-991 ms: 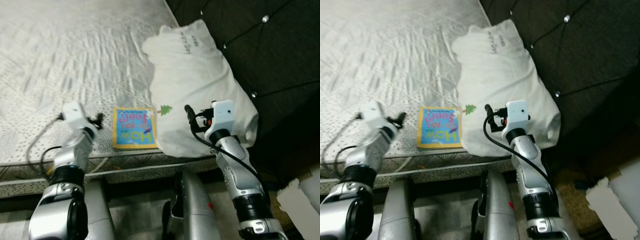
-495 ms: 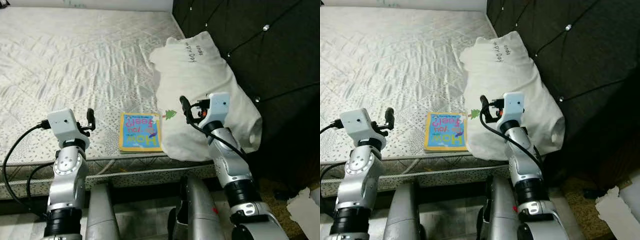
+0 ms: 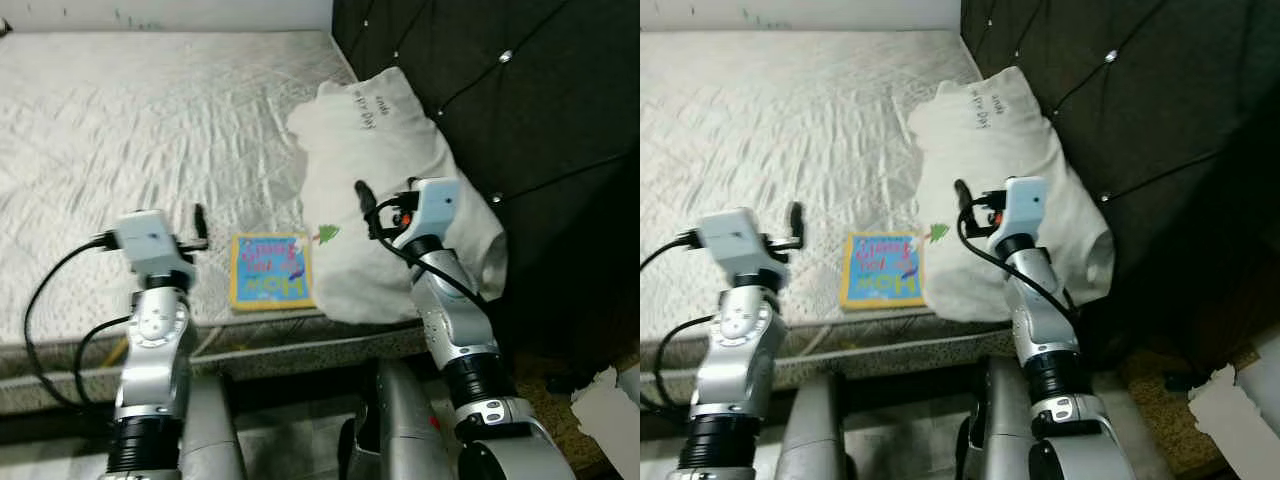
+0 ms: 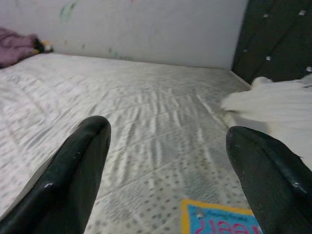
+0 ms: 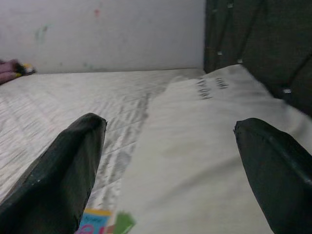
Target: Clean up the room
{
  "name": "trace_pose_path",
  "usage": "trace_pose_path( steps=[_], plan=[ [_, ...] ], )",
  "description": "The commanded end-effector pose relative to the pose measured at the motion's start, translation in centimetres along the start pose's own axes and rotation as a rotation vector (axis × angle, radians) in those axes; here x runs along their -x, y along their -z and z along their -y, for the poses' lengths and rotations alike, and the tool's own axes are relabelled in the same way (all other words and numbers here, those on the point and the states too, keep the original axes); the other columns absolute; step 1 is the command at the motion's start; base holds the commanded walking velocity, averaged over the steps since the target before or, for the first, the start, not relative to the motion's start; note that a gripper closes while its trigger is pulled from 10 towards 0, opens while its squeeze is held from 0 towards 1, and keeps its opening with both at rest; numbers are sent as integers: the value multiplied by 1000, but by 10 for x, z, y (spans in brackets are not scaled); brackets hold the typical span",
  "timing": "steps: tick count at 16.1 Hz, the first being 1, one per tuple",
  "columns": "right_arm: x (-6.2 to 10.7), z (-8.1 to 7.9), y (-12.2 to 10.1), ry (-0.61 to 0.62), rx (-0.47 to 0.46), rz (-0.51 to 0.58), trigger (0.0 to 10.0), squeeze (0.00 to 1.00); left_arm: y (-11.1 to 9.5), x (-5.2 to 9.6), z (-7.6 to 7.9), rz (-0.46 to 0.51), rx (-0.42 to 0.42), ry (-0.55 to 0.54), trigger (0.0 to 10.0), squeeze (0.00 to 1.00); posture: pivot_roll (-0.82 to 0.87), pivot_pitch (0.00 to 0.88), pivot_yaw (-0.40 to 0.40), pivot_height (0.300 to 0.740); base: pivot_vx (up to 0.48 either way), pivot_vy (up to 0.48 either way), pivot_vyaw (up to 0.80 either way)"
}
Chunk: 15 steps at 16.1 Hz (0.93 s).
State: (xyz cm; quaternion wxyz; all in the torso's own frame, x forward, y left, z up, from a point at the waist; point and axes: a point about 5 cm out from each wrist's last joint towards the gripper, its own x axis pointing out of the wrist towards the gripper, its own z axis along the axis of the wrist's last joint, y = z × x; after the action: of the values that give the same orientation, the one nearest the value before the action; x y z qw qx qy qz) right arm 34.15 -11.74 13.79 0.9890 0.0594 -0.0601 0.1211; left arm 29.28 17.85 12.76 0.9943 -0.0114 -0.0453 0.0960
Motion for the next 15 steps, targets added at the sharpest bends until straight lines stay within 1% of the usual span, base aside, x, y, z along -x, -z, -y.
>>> trace_pose_path(
  steps=[1, 3, 4, 5, 6, 8, 12, 15],
  plan=[
    [1, 7, 1, 40, -18, -1, 10000, 0, -8, -2, 1, 33, -9, -1, 10000, 0, 75, 0, -24, 651, 0, 0, 0],
    [0, 5, -1, 27, -11, 7, 10000, 0, -8, -6, 3, 28, -15, 16, 10000, 0, 69, 0, -25, 675, 0, 0, 0],
    [-1, 5, -2, 23, -8, 9, 10000, 0, -9, -8, 4, 28, -11, 18, 10000, 0, 66, 0, -26, 680, 0, 0, 0],
    [-2, 7, -4, 23, -3, 13, 10000, 0, -10, -9, 6, 27, 3, 18, 10000, 0, 65, 0, -28, 695, 0, 0, 0],
    [-2, 8, -5, 27, 0, 14, 10000, 0, -11, -9, 6, 25, 4, 17, 10000, 0, 63, 0, -31, 715, 0, 0, 0],
    [1, 8, -3, 31, 2, 9, 10000, 0, -11, -8, 2, 35, -2, 18, 10000, 0, 67, 0, -38, 739, 0, 0, 0],
    [3, 5, 0, 30, 3, 3, 10000, 0, -11, -9, 0, 32, 13, 14, 10000, 0, 66, 0, -39, 740, 0, 0, 0],
    [3, 10, -2, 47, 10, 5, 10000, 0, -10, -11, 1, 24, 30, 25, 10000, 0, 60, 0, -37, 740, 0, 0, 0]
  ],
)
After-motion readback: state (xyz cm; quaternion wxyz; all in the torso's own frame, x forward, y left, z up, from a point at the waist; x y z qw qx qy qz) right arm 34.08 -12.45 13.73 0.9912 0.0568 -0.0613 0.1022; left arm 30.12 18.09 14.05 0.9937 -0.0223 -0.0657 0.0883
